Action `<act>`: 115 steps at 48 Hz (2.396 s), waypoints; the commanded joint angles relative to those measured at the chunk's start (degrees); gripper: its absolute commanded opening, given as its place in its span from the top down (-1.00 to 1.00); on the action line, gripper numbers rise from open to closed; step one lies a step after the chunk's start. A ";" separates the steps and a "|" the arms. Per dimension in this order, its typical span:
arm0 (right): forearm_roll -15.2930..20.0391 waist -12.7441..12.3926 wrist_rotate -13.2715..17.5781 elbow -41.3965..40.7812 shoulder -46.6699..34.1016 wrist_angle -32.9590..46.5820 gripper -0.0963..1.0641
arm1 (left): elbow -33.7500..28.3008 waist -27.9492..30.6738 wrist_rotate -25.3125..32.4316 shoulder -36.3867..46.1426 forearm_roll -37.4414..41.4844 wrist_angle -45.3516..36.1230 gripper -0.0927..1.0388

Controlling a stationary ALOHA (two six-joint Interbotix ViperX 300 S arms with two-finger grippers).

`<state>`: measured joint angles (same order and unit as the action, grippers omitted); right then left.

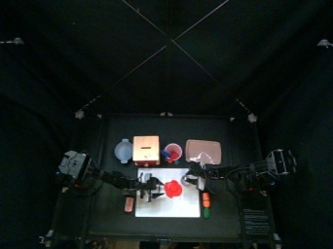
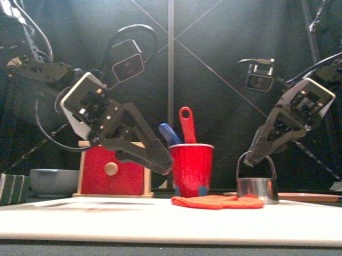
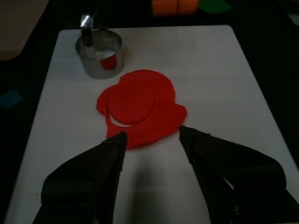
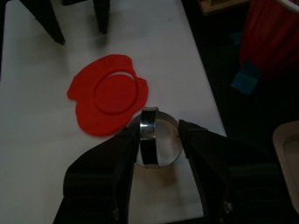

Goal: Get the cutter from the drawer then cut the dough then place the extra dough in the bowl
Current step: Place the extra dough in the bowl

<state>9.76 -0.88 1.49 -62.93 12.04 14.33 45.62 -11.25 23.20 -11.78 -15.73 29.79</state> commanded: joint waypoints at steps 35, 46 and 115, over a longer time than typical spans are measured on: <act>1.49 0.26 0.18 0.88 0.00 -0.88 -0.52 | -14.50 6.06 26.54 -1.76 12.30 -33.66 -0.70; 1.93 0.35 0.18 0.88 0.00 -0.97 -0.52 | -14.59 6.24 22.59 2.11 2.20 -32.26 -0.69; 0.70 1.23 -0.09 2.02 -3.52 -0.97 -0.52 | -13.54 8.17 -6.06 -2.99 -67.24 -28.74 -0.69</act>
<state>10.37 0.35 1.41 -61.70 8.09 13.18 33.31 -3.16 17.14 -14.59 -83.14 0.97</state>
